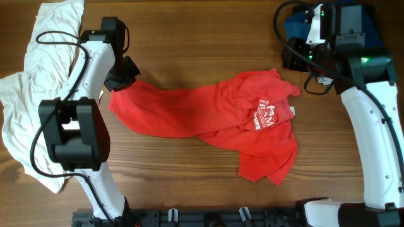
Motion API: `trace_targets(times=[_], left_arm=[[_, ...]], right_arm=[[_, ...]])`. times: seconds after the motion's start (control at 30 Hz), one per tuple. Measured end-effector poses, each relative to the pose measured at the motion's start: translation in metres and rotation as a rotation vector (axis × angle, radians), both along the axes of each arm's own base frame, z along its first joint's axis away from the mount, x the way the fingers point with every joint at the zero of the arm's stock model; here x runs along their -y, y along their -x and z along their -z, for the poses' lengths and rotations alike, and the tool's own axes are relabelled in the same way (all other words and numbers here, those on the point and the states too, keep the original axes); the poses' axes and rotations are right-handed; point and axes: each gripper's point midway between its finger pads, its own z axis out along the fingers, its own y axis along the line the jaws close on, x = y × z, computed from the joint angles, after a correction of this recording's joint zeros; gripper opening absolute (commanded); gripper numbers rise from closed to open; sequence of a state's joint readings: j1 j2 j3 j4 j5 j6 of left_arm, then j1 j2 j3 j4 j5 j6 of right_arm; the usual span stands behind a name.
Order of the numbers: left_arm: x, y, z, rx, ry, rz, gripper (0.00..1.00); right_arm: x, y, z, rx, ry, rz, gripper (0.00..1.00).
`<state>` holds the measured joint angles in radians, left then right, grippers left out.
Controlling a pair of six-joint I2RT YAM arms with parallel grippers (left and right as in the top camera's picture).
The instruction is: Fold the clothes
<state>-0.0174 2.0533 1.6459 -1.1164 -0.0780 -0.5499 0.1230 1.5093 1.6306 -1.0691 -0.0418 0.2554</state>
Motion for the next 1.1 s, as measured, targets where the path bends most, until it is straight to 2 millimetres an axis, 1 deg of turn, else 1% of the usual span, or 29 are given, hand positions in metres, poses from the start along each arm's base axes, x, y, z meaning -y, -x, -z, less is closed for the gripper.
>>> trace_targets(times=[0.07, 0.1, 0.17, 0.27, 0.3, 0.4, 0.47, 0.53, 0.67, 0.83, 0.9, 0.93, 1.0, 1.03, 1.07, 1.1], left_arm=[[0.000, 0.001, 0.000, -0.004, -0.001, 0.018, 0.04], [0.000, 0.001, 0.000, -0.005, -0.001, 0.024, 0.04], [0.000, 0.000, 0.000, -0.004, -0.001, 0.029, 0.04], [0.000, 0.000, 0.000, -0.004, -0.002, 0.033, 0.04], [0.000, 0.000, 0.000, -0.004, -0.002, 0.034, 0.04], [0.000, 0.000, 0.000, -0.004, -0.002, 0.034, 0.04], [0.000, 0.000, 0.000, -0.004, -0.002, 0.036, 0.04], [0.000, 0.000, 0.000, -0.004, -0.002, 0.037, 0.04], [0.000, 0.000, 0.000, -0.004, -0.002, 0.037, 0.04], [0.000, 0.001, -0.001, -0.008, -0.003, 0.065, 0.04], [0.000, 0.002, -0.004, -0.014, -0.003, 0.075, 0.04], [0.000, 0.001, -0.008, -0.005, -0.004, 0.079, 0.07], [0.000, -0.003, -0.020, 0.029, -0.005, 0.087, 0.28], [0.000, -0.004, -0.027, 0.046, -0.007, 0.096, 0.37], [0.000, -0.005, -0.034, 0.064, -0.008, 0.102, 0.41], [0.000, -0.007, -0.041, 0.084, -0.008, 0.100, 0.41]], right_arm=[[-0.001, 0.000, 0.010, -0.026, -0.002, -0.004, 0.55], [-0.002, -0.002, 0.019, -0.042, -0.002, -0.006, 0.56], [-0.003, -0.005, 0.038, -0.086, 0.001, -0.006, 0.58], [-0.004, -0.014, 0.076, -0.179, 0.009, -0.003, 0.58], [-0.005, -0.016, 0.085, -0.203, 0.008, -0.005, 0.58], [-0.009, -0.011, 0.113, -0.305, -0.001, -0.015, 0.60], [-0.010, -0.005, 0.125, -0.360, -0.007, -0.020, 0.62], [-0.011, -0.002, 0.129, -0.384, -0.012, -0.023, 0.63], [-0.013, -0.002, 0.129, -0.384, -0.019, -0.026, 0.65], [-0.013, -0.005, 0.129, -0.371, -0.021, -0.027, 0.64], [-0.014, -0.009, 0.128, -0.354, -0.023, -0.027, 0.66], [-0.014, -0.010, 0.127, -0.348, -0.024, -0.027, 0.67], [-0.014, -0.012, 0.127, -0.341, -0.024, -0.028, 0.68], [-0.014, -0.012, 0.126, -0.339, -0.024, -0.028, 0.68], [-0.014, -0.012, 0.126, -0.339, -0.024, -0.028, 0.68], [-0.014, -0.012, 0.126, -0.339, -0.024, -0.029, 0.68]])
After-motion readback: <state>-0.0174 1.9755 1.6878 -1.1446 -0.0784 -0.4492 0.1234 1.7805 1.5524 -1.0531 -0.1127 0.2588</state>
